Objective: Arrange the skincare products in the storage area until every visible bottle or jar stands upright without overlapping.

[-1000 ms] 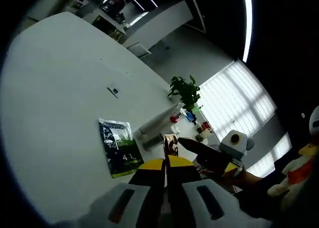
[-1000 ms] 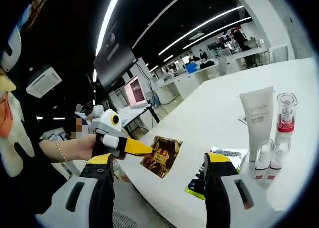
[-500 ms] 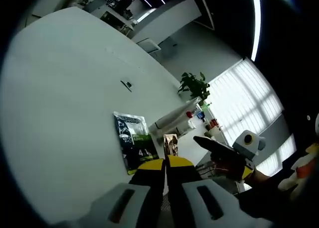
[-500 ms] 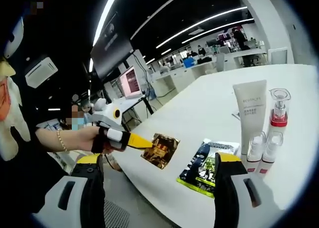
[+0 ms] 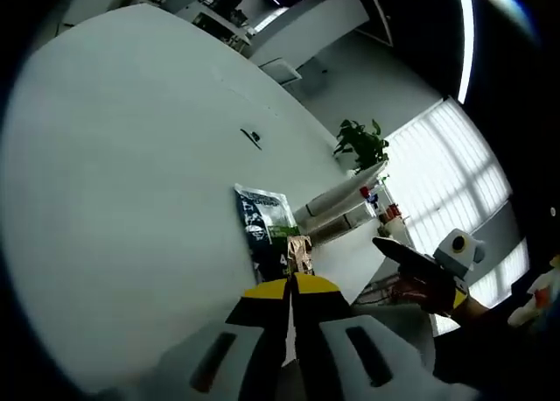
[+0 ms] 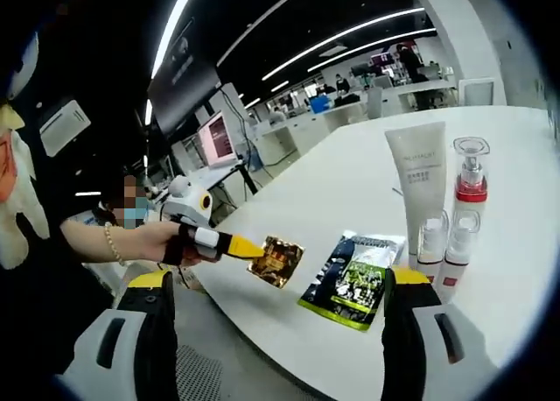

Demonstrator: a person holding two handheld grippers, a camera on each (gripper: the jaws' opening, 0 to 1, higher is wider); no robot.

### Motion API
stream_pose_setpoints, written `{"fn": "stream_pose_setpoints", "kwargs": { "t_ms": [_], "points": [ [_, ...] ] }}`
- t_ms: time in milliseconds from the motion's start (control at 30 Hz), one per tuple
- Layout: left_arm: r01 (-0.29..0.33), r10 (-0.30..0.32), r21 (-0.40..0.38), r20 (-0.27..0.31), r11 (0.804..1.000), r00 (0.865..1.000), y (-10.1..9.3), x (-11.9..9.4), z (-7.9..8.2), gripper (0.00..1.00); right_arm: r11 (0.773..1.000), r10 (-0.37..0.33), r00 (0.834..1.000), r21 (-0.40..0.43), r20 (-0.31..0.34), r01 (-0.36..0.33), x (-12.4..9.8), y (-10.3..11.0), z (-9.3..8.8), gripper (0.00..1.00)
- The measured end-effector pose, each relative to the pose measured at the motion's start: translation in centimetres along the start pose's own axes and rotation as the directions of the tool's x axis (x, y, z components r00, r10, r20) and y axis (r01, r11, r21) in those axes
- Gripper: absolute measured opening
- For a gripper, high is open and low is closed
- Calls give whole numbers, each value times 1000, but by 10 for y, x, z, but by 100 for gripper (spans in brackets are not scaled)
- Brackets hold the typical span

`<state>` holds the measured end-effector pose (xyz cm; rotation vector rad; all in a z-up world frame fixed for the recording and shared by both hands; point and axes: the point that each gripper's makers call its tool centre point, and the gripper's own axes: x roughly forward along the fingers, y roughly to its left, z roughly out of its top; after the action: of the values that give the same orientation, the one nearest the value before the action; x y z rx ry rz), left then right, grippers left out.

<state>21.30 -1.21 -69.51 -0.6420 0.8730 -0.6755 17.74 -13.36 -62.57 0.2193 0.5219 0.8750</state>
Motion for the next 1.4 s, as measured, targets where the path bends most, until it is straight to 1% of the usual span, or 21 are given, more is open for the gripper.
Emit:
{"fn": "stream_pose_setpoints", "kwargs": {
  "t_ms": [100, 300, 567, 667, 733, 800, 967, 1200, 1400],
  "points": [
    [-10, 10, -3, -4, 1000, 1000, 6, 2, -1, 0, 1000, -12, 1000, 5, -4, 12, -2, -3, -3, 100],
    [-45, 44, -10, -30, 999, 999, 22, 8, -6, 0, 999, -29, 999, 13, -17, 30, -4, -7, -9, 100],
    [-99, 98, -8, -59, 995, 993, 33, 12, -9, 0, 998, -50, 999, 33, -18, 50, -7, -13, -14, 100],
    [-124, 123, -7, -82, 992, 989, 48, 17, -10, 0, 997, -58, 998, 40, -22, 59, -8, -15, -16, 100],
    [-144, 143, -7, -93, 989, 985, 55, 20, -12, 0, 997, -61, 998, 43, -13, 61, -8, -15, -13, 100],
    [-152, 150, -10, -98, 988, 984, 60, 22, -13, 0, 997, -62, 998, 43, -13, 62, -8, -16, -13, 100],
    [-154, 153, -6, -106, 988, 983, 59, 22, -14, 0, 997, -65, 998, 48, -12, 66, -9, -17, -13, 100],
    [-171, 170, -2, -106, 985, 980, 67, 23, -14, 0, 997, -57, 998, 51, -19, 58, -8, -17, -15, 100],
    [-189, 187, -17, -94, 982, 978, 76, 27, -6, 0, 996, -60, 998, 58, -16, 61, -8, -18, -15, 100]
  ]
}}
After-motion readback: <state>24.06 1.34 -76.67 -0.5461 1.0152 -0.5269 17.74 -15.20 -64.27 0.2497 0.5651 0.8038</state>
